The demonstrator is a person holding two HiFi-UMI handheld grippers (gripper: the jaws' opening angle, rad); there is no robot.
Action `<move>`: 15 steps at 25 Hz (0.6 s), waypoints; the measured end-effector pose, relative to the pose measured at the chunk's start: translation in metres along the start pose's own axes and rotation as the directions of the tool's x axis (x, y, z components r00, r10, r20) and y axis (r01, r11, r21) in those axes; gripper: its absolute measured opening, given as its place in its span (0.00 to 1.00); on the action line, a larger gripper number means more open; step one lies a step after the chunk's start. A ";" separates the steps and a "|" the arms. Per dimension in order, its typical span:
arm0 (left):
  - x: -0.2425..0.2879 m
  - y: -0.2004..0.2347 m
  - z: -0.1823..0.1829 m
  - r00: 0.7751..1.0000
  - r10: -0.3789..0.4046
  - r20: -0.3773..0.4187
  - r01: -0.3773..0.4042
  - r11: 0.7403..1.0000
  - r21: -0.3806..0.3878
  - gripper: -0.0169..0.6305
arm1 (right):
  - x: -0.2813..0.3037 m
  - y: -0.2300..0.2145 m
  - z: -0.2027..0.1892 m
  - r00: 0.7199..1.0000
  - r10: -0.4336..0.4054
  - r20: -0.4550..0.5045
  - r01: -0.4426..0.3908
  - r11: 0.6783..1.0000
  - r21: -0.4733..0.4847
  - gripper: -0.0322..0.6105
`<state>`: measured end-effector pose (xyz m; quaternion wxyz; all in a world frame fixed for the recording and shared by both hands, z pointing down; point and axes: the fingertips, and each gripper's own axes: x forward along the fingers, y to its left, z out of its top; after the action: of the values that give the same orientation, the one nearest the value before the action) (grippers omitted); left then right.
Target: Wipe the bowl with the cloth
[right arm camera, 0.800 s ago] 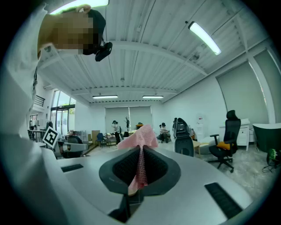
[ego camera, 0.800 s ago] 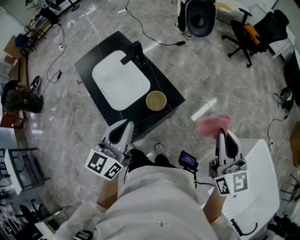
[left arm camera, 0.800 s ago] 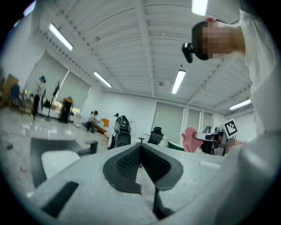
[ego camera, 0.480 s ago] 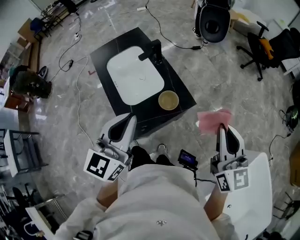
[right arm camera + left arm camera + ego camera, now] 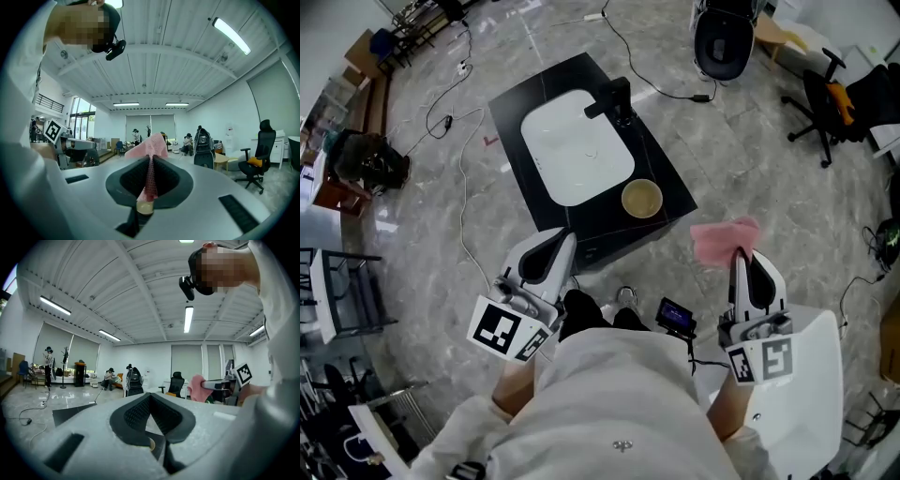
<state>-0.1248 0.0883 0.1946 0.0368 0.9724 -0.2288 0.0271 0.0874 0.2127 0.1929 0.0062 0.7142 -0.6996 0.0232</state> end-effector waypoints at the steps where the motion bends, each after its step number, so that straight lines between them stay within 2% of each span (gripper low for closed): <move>1: 0.000 -0.002 -0.001 1.000 0.000 -0.006 0.000 1.000 -0.004 0.04 | 0.000 0.001 -0.001 1.000 0.006 -0.003 -0.006 1.000 0.000 0.07; 9: -0.002 -0.001 -0.024 0.995 0.007 -0.097 -0.010 1.000 -0.028 0.04 | 0.003 -0.005 -0.014 1.000 -0.010 -0.026 0.011 0.999 0.045 0.07; 15: 0.010 0.014 -0.031 0.994 -0.011 -0.108 0.007 0.999 -0.037 0.04 | 0.015 -0.002 -0.022 0.998 -0.025 -0.060 0.028 0.999 0.042 0.07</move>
<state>-0.1235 0.0743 0.2267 0.0671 0.9697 -0.2225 0.0752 0.0896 0.1990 0.2153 0.0118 0.7224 -0.6889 0.0592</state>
